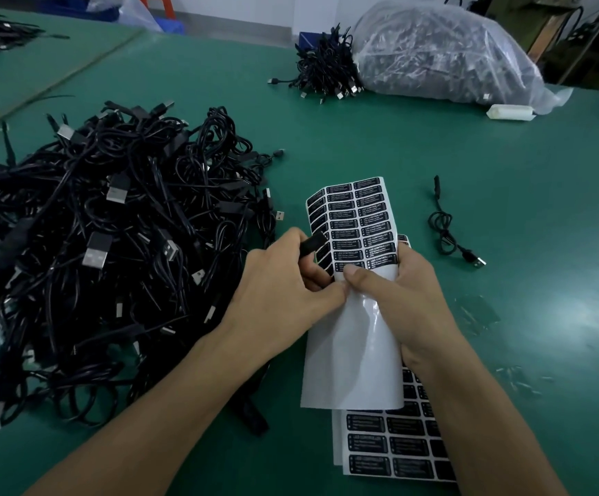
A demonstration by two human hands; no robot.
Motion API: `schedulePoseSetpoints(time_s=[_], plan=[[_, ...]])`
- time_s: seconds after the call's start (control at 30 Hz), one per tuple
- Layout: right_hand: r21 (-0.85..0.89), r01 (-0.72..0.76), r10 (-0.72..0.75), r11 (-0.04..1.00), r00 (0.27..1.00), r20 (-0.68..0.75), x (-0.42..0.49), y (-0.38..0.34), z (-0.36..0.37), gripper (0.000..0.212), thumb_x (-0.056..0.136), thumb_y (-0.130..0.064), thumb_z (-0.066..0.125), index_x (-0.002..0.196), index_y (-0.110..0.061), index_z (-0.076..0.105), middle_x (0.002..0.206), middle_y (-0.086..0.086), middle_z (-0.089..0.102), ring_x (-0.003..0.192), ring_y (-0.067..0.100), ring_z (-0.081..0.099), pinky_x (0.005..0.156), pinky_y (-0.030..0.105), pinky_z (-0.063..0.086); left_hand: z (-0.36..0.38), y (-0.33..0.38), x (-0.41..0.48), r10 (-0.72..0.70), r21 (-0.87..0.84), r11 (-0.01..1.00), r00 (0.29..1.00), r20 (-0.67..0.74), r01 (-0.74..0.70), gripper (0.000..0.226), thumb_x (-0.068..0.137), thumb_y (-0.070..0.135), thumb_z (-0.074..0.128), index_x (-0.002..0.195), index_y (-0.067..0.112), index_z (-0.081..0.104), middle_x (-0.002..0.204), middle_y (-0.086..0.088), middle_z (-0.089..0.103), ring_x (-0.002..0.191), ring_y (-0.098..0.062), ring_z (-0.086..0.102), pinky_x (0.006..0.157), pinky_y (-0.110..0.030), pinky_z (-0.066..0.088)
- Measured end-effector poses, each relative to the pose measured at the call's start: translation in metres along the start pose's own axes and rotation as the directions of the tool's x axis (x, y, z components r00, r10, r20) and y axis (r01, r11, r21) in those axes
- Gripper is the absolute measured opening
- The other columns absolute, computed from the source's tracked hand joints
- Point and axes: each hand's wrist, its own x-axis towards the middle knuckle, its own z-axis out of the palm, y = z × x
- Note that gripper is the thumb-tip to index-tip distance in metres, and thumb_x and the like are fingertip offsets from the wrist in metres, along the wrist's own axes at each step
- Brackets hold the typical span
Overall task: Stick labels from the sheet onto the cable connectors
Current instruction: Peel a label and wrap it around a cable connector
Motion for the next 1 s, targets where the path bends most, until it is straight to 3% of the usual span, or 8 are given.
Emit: schedulePoseSetpoints(time_s=[0.23,0.33,0.5,0.57,0.67,0.8,0.9,1.0], plan=[[0.015,-0.014,0.013,1.000,1.000,0.007,-0.002,-0.002,0.005,0.022,0.090,-0.004,0.072,0.108,-0.012,0.063,0.098,0.011,0.076,0.089,0.033,0.074,0.082,0.052,0.061,-0.001,-0.005,0.002,-0.007,0.015,1.000,1.000,-0.016,0.007,0.042,0.070,0.023,0.080,0.072,0.026,0.038,0.072,0.014,0.073,0.066,-0.004,0.067,0.060,-0.023,0.054],[0.030,-0.025,0.025,0.999,1.000,-0.010,-0.002,-0.003,0.006,0.021,0.089,-0.002,0.072,0.106,-0.010,0.064,0.096,0.013,0.076,0.087,0.037,0.073,0.077,0.050,0.062,0.000,-0.006,0.004,-0.017,0.007,1.000,1.000,-0.020,0.017,0.041,0.069,0.023,0.080,0.072,0.026,0.039,0.070,0.015,0.072,0.065,-0.002,0.066,0.057,-0.017,0.051],[0.071,-0.052,0.053,0.996,0.999,-0.008,-0.002,-0.003,0.006,0.023,0.088,-0.002,0.072,0.108,-0.008,0.064,0.096,0.014,0.076,0.087,0.037,0.073,0.075,0.049,0.062,-0.002,-0.006,0.006,-0.055,-0.067,0.996,0.998,0.004,0.055,0.047,0.068,0.024,0.083,0.071,0.026,0.036,0.066,0.012,0.071,0.059,0.000,0.059,0.055,-0.022,0.048],[0.098,-0.061,0.061,0.993,0.998,-0.004,-0.002,-0.003,0.005,0.022,0.088,-0.001,0.072,0.108,-0.007,0.064,0.095,0.015,0.076,0.082,0.034,0.074,0.070,0.044,0.063,-0.003,-0.006,0.007,-0.088,-0.123,0.988,0.996,0.020,0.090,0.045,0.065,0.027,0.081,0.071,0.025,0.036,0.065,0.004,0.070,0.063,-0.007,0.059,0.061,-0.038,0.054],[0.120,-0.061,0.061,0.991,0.998,0.000,-0.003,-0.003,0.006,0.024,0.088,0.000,0.071,0.110,-0.004,0.064,0.096,0.016,0.076,0.079,0.031,0.074,0.065,0.039,0.061,-0.005,-0.004,0.007,-0.121,-0.181,0.975,0.992,0.034,0.125,0.043,0.059,0.032,0.079,0.067,0.030,0.037,0.074,-0.015,0.070,0.074,-0.037,0.066,0.073,-0.060,0.057],[0.115,-0.052,0.052,0.992,0.999,-0.004,-0.003,-0.004,0.006,0.023,0.088,0.000,0.070,0.110,-0.007,0.065,0.097,0.014,0.076,0.086,0.034,0.075,0.072,0.044,0.063,-0.005,-0.006,0.010,-0.145,-0.225,0.962,0.988,0.053,0.153,0.039,0.054,0.036,0.077,0.063,0.035,0.039,0.074,-0.020,0.070,0.076,-0.043,0.068,0.070,-0.064,0.056],[0.036,-0.039,0.041,0.999,0.998,-0.051,-0.003,-0.004,0.003,0.023,0.087,-0.004,0.073,0.107,-0.012,0.066,0.096,0.008,0.077,0.087,0.031,0.075,0.078,0.049,0.062,-0.005,-0.009,0.012,-0.147,-0.254,0.955,0.988,0.051,0.155,0.042,0.057,0.031,0.077,0.068,0.028,0.036,0.069,-0.011,0.072,0.072,-0.038,0.072,0.072,-0.063,0.057],[-0.186,0.028,-0.055,0.982,0.988,-0.141,-0.002,-0.004,-0.002,0.023,0.082,-0.011,0.075,0.102,-0.018,0.066,0.095,0.001,0.075,0.088,0.025,0.073,0.081,0.047,0.060,-0.006,-0.010,0.013,-0.149,-0.269,0.952,0.989,-0.003,0.143,0.042,0.062,0.022,0.075,0.071,0.023,0.034,0.068,-0.008,0.073,0.067,-0.035,0.069,0.072,-0.057,0.060]])
